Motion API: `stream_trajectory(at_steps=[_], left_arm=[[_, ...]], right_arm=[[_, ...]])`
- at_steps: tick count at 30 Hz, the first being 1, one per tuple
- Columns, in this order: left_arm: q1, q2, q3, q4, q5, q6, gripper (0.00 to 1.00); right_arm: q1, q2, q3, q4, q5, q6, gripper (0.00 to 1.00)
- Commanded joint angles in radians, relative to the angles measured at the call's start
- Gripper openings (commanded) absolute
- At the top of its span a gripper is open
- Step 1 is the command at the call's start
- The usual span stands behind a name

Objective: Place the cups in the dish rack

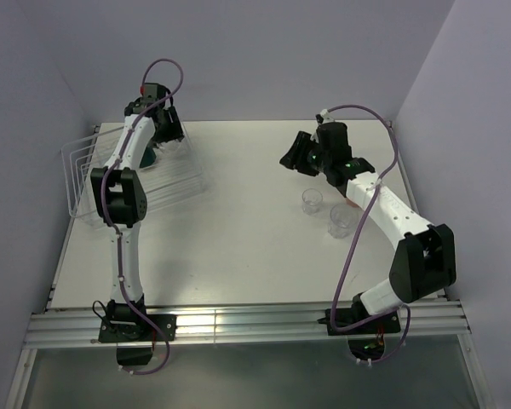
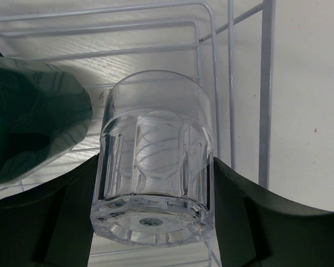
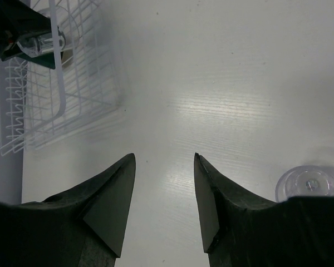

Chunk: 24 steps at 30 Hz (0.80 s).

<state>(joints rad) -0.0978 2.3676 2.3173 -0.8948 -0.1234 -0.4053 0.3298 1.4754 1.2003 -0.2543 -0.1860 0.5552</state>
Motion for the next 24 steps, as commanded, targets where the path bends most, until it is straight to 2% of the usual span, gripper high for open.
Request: stream_trajectory(at_steps=[1, 14, 22, 24], left_arm=[[-0.002, -0.007, 0.022, 0.054, -0.021, 0.002, 0.04], [0.0, 0.03, 0.013, 0.088, -0.022, -0.024, 0.14], [0.0, 0.036, 0.007, 0.094, -0.038, -0.026, 0.29], [0.0, 0.036, 0.005, 0.094, -0.044, -0.029, 0.36]], right_arm=[[0.008, 0.006, -0.007, 0.047, -0.007, -0.018, 0.54], [0.015, 0.025, 0.002, 0.035, -0.004, -0.029, 0.54], [0.021, 0.039, 0.004, 0.033, -0.007, -0.031, 0.54], [0.023, 0.042, 0.008, 0.033, -0.007, -0.031, 0.54]])
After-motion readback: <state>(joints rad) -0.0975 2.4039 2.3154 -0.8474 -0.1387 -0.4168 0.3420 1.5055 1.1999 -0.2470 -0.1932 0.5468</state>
